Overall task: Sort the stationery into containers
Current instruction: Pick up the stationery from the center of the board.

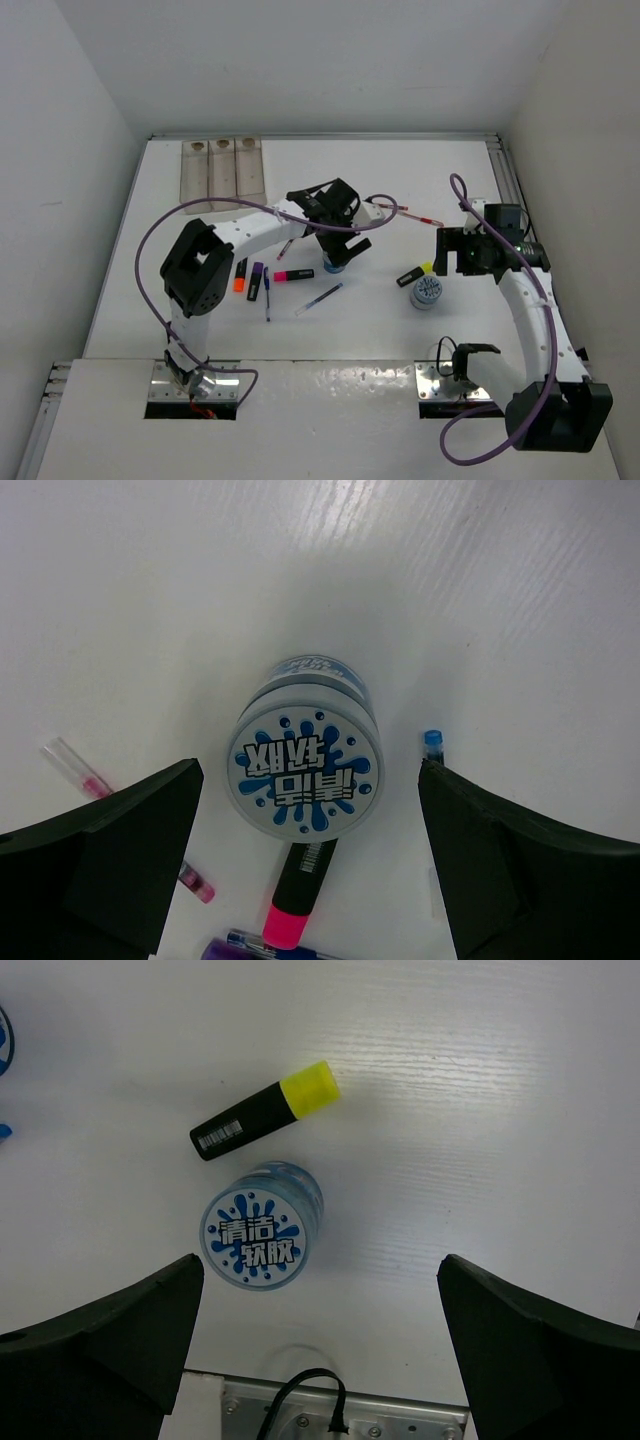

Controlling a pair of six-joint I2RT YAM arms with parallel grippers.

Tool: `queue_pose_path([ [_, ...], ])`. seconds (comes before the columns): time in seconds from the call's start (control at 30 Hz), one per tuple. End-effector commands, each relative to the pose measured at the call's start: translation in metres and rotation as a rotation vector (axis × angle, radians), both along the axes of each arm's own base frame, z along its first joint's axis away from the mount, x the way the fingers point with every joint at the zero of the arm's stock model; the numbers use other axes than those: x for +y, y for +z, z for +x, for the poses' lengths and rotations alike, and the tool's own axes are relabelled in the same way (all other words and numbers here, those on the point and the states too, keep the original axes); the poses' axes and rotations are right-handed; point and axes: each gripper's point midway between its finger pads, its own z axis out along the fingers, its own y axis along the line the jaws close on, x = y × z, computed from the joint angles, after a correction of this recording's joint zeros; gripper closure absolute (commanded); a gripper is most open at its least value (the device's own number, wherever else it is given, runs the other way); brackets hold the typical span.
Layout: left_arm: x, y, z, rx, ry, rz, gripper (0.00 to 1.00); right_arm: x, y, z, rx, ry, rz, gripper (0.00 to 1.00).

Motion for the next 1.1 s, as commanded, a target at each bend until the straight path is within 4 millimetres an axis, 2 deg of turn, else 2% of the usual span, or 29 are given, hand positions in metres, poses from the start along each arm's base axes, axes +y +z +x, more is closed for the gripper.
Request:
queue_pose_path([
  [0.0, -0.006, 0.007, 0.003, 0.008, 0.008, -0.035, 0.04, 0.001, 0.0, 0.005, -0.019, 0.017, 0.007, 0.01],
  [0.2, -0.001, -0.004, -0.001, 0.028, 0.007, -0.016, 0.06, 0.0, -0.001, 0.005, -0.018, 0.014, 0.01, 0.01],
  [0.5, 0.001, -0.014, -0.002, 0.055, 0.009, -0.013, 0.15, 0.001, 0.0, 0.007, -0.02, 0.013, 0.016, 0.01],
  [0.63, 0.002, -0.014, 0.0, 0.065, 0.01, -0.021, 0.23, 0.001, -0.001, 0.006, -0.018, 0.012, 0.014, 0.01],
  [0.7, 0.002, -0.014, 0.001, 0.066, 0.007, -0.027, 0.32, 0.001, 0.0, 0.007, -0.021, 0.012, 0.014, 0.01],
  [0.8, 0.004, -0.015, 0.003, 0.071, 0.019, -0.035, 0.39, 0.001, -0.001, 0.006, -0.021, 0.012, 0.014, 0.01],
  [0.9, 0.006, -0.019, 0.002, 0.08, 0.027, -0.03, 0.38, 0.0, 0.0, 0.007, -0.023, 0.01, 0.013, 0.01],
  [1.0, 0.006, -0.02, 0.001, 0.084, 0.028, -0.028, 0.24, 0.001, 0.0, 0.007, -0.022, 0.012, 0.017, 0.01],
  [1.07, 0.005, -0.021, 0.001, 0.083, 0.028, -0.03, 0.2, 0.001, 0.0, 0.007, -0.022, 0.013, 0.02, 0.01],
])
